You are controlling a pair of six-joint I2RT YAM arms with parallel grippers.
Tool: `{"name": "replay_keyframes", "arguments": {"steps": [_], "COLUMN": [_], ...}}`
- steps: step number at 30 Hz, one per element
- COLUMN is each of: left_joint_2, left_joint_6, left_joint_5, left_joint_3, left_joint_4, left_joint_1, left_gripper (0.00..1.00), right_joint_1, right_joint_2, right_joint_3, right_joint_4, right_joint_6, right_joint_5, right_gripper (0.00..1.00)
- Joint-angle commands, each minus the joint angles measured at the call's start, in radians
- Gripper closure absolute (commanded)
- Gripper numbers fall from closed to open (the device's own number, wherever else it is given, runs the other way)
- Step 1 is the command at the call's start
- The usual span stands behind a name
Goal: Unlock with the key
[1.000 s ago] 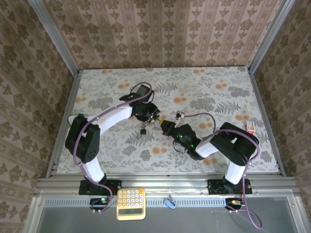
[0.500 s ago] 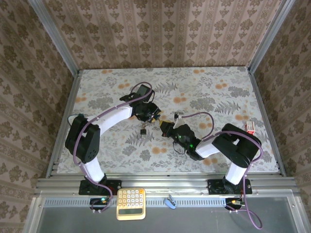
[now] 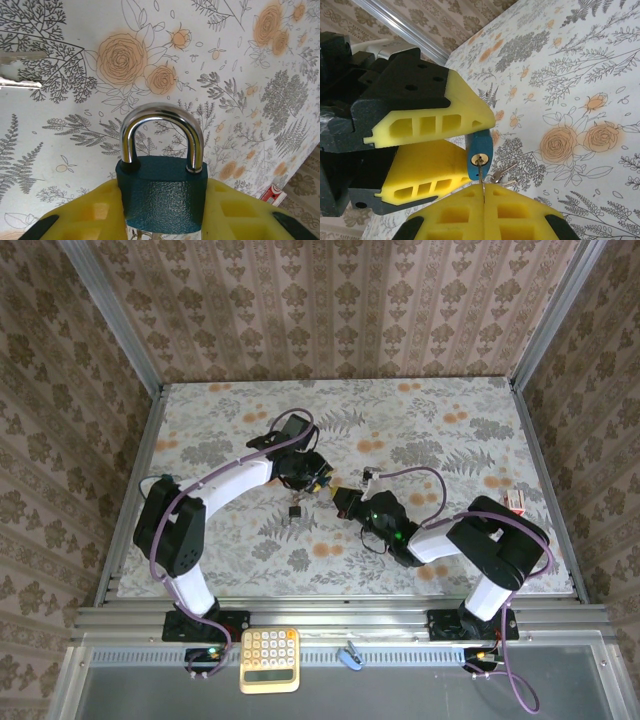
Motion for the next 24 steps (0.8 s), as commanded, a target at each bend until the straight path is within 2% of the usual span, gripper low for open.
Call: {"name": "replay_keyframes", "arguments": {"steps": [1, 12, 24], "left_joint_2": [-0.045, -0.026, -0.016], "left_joint_6": [0.021, 0.036, 0.032], "left_joint_5": [0.069, 0.079, 0.086], "left_joint_3": [0.017, 0.042, 0.048], "left_joint_4": [-0.059, -0.074, -0.073], "left_joint_1": [-0.031, -0.035, -0.035], "left_gripper": [0.69, 0.7, 0.7], "right_joint_1": [-0.015, -0.019, -0.008], "right_joint_2": [-0.005, -0.015, -0.053], "right_joint_3": [0.018, 0.027, 0.055], "right_joint_4": [-0.053, -0.07, -0.17], "right_joint_6": [-0.013, -0.034, -0.15], "right_joint_5": [0.007, -0.004, -0.001], "right_gripper": [1.0, 1.0, 1.0]}}
